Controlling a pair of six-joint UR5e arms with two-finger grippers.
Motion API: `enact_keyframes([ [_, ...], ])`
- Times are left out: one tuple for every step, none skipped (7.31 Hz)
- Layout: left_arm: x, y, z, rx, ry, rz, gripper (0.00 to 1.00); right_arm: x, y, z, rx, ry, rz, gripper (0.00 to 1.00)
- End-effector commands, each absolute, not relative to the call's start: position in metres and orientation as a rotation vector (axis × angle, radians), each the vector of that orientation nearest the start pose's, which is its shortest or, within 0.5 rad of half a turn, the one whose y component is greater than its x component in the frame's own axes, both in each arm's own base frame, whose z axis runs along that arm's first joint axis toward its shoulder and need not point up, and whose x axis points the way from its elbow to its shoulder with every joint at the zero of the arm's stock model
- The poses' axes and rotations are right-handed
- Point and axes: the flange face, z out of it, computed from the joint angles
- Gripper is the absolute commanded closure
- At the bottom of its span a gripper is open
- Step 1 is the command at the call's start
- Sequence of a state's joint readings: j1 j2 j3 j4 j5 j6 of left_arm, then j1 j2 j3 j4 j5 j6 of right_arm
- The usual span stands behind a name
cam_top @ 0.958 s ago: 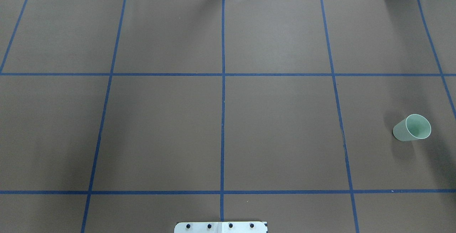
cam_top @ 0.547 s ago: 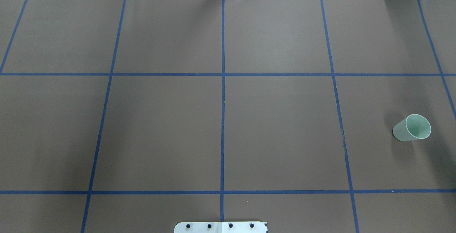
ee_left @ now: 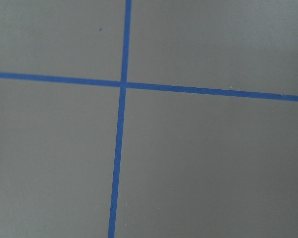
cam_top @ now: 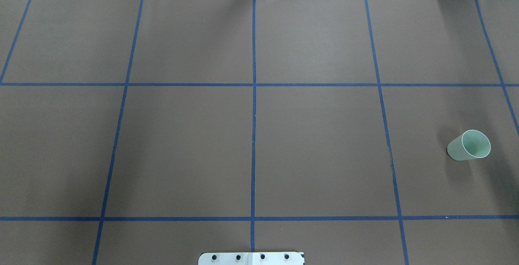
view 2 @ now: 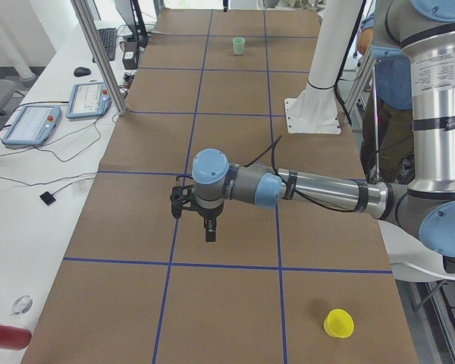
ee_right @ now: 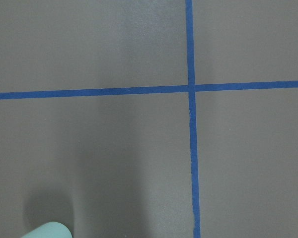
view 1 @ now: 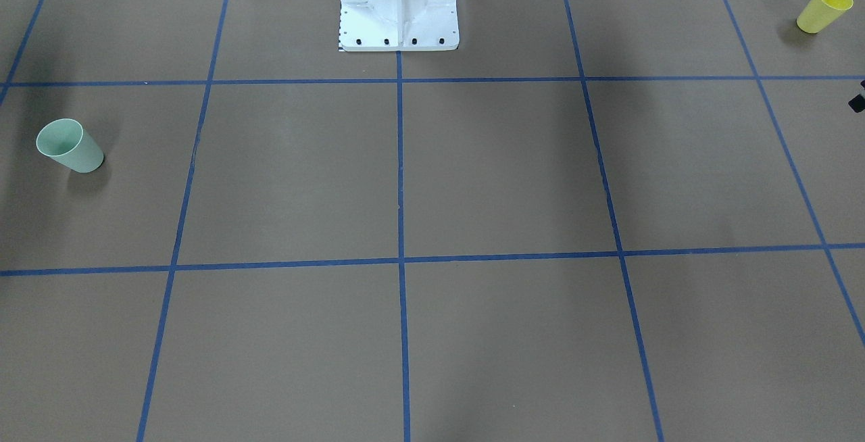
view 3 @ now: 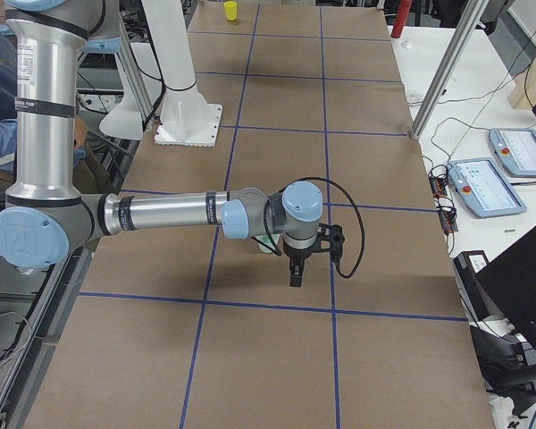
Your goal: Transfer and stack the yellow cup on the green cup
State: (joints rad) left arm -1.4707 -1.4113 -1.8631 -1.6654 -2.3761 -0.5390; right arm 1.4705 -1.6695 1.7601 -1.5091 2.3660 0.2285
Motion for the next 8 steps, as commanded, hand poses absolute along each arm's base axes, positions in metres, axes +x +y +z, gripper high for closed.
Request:
enact_keyframes([
  [0.017,-0.442,0.578,-0.138,0.725,-0.586,0.00,0.011,-0.448,0.612,-0.029,-0.887,0.060,0.00],
  [0.034,-0.444,0.576,-0.115,0.691,-0.735,0.00,0.010,-0.449,0.609,-0.001,-0.900,0.043,0.00],
  [0.086,-0.443,0.572,-0.080,0.582,-0.882,0.00,0.008,-0.451,0.610,0.034,-0.903,0.027,0.00],
  [0.115,-0.430,0.589,-0.045,0.461,-0.990,0.00,0.007,-0.451,0.609,0.043,-0.906,0.019,0.00],
  [0.124,-0.405,0.614,-0.019,0.359,-1.113,0.00,0.004,-0.451,0.609,0.046,-0.901,0.007,0.00],
  [0.142,-0.391,0.626,0.003,0.212,-1.215,0.00,0.001,-0.451,0.609,0.046,-0.899,-0.005,0.00],
  [0.152,-0.373,0.633,0.000,0.012,-1.297,0.00,-0.003,-0.451,0.607,0.047,-0.902,-0.016,0.00],
  [0.156,-0.347,0.648,-0.007,-0.214,-1.381,0.00,-0.017,-0.451,0.606,0.035,-0.902,-0.045,0.00],
])
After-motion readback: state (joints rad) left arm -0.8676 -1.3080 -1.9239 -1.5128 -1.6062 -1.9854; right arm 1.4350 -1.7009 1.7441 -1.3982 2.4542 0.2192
